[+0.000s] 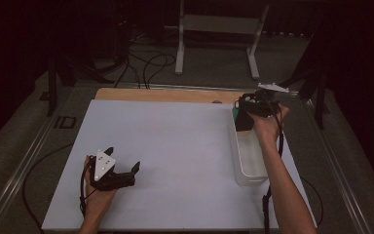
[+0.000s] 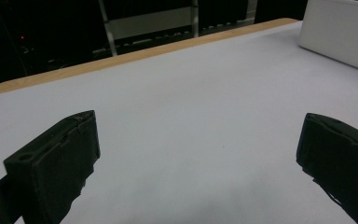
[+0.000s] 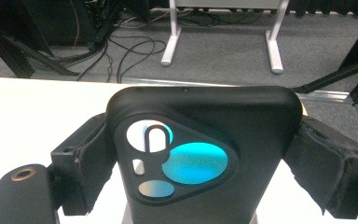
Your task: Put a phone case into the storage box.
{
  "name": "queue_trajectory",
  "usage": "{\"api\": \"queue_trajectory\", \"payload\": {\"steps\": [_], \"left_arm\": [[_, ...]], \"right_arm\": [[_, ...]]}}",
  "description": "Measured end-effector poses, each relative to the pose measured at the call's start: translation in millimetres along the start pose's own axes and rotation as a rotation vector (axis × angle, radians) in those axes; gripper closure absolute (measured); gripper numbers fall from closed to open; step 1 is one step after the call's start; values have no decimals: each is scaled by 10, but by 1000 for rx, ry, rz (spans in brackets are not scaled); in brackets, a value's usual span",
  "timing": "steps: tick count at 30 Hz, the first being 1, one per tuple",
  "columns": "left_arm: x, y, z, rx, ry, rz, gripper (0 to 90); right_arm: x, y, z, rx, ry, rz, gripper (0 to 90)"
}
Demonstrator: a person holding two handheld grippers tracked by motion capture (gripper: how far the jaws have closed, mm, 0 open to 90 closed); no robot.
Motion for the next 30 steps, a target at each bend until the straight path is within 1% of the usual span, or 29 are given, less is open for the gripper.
{"api": "queue_trajectory", "payload": {"steps": [6,15,23,30], "left_arm": [[-3,0,3,1,-1,0,2],[-7,1,7,0,-3,2,2],[-7,0,6,0,-3,1,2],[-7,0,1,3,-2,2,2]], "right_arm": [[36,34,19,-19,14,9,134],[81,98,69,-46,24,18,133],[131,168,54,-34,24,33,133],[147,199,73,-45,27,40,133]]}}
Point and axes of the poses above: each handheld gripper's, and its own axes: x roughly forward along the jaws, y roughly out of its underside, z roughly to its left, the point moved 7 cm from there along x, roughly forward along the jaws, and after that the axes turned 12 degrees about y, right-handed, at the moved point
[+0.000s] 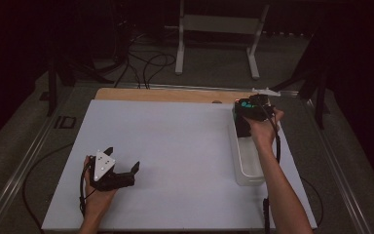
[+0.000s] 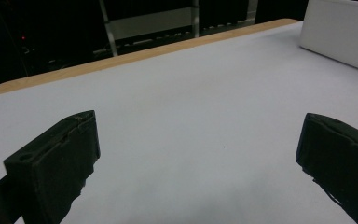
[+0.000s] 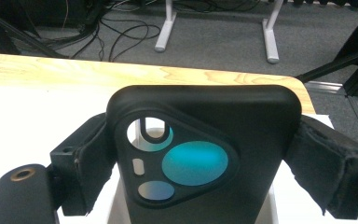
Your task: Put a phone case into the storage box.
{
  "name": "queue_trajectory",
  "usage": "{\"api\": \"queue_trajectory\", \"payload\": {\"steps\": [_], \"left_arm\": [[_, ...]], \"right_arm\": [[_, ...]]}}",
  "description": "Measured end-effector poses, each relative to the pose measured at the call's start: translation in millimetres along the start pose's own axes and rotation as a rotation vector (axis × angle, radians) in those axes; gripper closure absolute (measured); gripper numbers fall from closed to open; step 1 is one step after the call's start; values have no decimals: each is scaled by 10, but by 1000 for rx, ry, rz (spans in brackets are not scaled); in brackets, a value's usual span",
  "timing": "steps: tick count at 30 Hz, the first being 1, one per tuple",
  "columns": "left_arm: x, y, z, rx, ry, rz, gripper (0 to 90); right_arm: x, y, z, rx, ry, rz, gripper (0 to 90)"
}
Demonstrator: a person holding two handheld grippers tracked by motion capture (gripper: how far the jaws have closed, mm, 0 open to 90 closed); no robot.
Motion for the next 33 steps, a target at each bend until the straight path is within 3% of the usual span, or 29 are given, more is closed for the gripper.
{"api": "queue_trajectory", "payload": {"steps": [15,23,33], "left_arm": [[8,5,-8,2,3,5,2],[18,7,-14,3,4,6,2],[11,7,-9,2,1,6,2]], "right_arm": [[50,27,40,-30,-1,2,131],[74,22,42,-23,0,2,131],[90,18,41,-29,-25,-1,125]]}}
Point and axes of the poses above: each handheld gripper's, and its own axes: x roughly forward along the jaws, y roughly out of its underside, z roughly to its left, the point moved 7 cm from there along x, roughly forward along the jaws, and after that the axes turned 12 degrees about y, right-handed, at the moved point
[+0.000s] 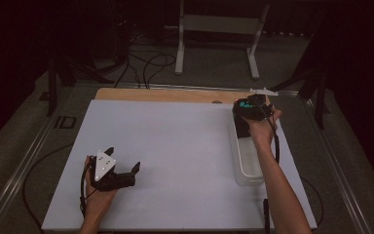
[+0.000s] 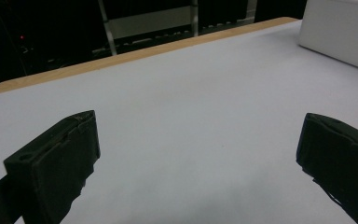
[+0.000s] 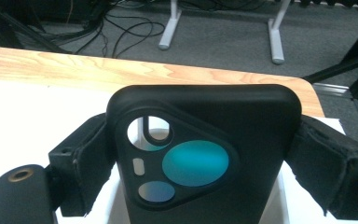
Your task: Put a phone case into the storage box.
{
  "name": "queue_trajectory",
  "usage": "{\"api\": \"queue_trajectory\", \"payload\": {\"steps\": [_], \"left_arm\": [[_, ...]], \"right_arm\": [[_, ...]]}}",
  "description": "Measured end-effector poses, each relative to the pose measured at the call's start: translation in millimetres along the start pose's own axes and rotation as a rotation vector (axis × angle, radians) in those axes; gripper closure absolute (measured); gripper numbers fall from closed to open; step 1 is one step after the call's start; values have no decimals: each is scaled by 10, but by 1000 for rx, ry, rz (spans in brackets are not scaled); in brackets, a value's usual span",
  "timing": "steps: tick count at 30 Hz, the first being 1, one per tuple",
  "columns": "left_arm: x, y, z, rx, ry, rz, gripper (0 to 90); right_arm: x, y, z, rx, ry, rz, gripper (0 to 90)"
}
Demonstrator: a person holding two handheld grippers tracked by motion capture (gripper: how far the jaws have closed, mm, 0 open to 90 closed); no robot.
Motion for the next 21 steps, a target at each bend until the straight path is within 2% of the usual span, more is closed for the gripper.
{"api": "queue_trajectory", "payload": {"steps": [3,6,11,14,21], "left_arm": [[6,3,-1,0,0,3,2],[2,1,-1,1,0,2,2],[-1,3,4,-1,0,3,2],[2,2,0,0,0,2,2],[-2,3,4,-2,0,4,2]], "right_arm": [[3,-2,16,-3,-19,-2,112],[-1,-19,-5,42,-29,-7,94],[-40,-42,-40,44,-27,-20,91],[-86,-62,-50,51,-50,-31,91],[-208,-71,-1,16,-100,-47,91]]}}
Point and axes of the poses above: each handheld gripper's, and its own axes: x roughly forward along the jaws, y roughly out of its underside, z roughly to its left, the point moved 7 cm from there along x, roughly forward along the jaws, and after that the axes turned 12 degrees about y, right-handed, at the moved point
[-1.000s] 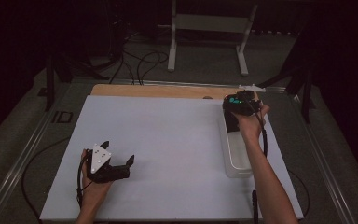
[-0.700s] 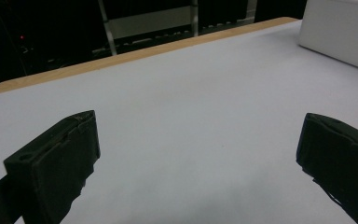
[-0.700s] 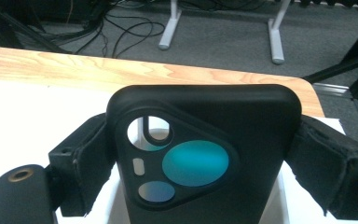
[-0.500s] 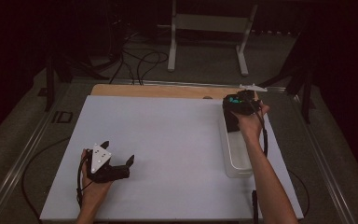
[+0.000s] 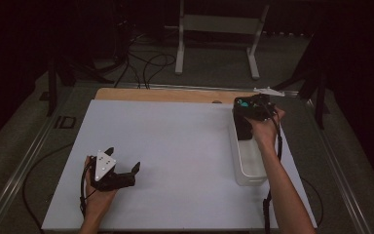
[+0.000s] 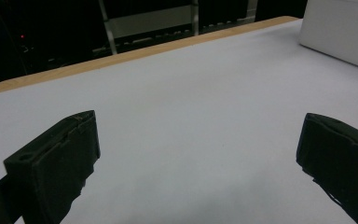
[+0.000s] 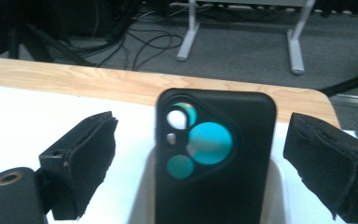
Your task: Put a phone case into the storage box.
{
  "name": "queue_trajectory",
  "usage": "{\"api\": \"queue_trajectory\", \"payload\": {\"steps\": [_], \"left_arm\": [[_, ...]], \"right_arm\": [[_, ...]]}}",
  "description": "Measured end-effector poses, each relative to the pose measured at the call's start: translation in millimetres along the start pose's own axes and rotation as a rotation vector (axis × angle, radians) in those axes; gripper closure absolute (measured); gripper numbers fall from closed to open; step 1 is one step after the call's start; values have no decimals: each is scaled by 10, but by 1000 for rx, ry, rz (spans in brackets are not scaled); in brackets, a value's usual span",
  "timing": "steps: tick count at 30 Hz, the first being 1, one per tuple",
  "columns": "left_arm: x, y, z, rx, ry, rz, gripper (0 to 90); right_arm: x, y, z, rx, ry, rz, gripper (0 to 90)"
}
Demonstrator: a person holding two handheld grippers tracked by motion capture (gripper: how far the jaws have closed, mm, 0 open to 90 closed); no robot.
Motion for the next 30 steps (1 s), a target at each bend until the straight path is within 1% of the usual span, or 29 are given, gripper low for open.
{"api": "queue_trajectory", "payload": {"steps": [3,4,5,7,8,13,17,19,20,24,25,28,30], "left_arm": [[-2,-3,2,-3,3,-4,2],[-4,-6,1,-5,3,-6,2],[-9,-8,1,-3,4,-7,2],[-16,-17,0,-1,9,-11,2],[-19,-20,1,-2,8,-12,2],[-42,-42,14,-7,14,-8,2],[-64,-64,14,-8,30,-7,2],[-70,-70,5,-6,42,-2,1],[-71,-75,0,-4,44,0,2],[-92,-106,-15,3,59,-1,1],[-103,-114,-16,2,62,-4,2],[-140,-139,-3,0,64,-9,2],[-163,-153,8,0,65,-9,2]], "right_arm": [[-81,-3,57,-20,-39,-5,91],[-114,-2,72,-20,-49,-7,91],[-148,1,91,-18,-67,-10,91],[-212,18,134,-35,-98,-16,85],[-247,27,152,-45,-107,-22,85],[-444,80,251,-66,-168,-52,85],[-600,149,329,-105,-208,-78,85],[-677,192,376,-112,-242,-89,85],[-714,217,399,-123,-255,-92,85],[-864,290,480,-139,-301,-120,85],[-905,309,503,-145,-319,-125,85],[-1032,372,558,-162,-348,-150,85],[-1109,417,585,-164,-360,-163,85]]}}
Point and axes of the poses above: each handheld gripper's, and its own axes: x roughly forward along the jaws, y roughly out of its underside, z roughly to its left, the point moved 7 cm from there along x, roughly forward along the jaws, and after that the axes turned 12 degrees about y, right-handed, at the moved point
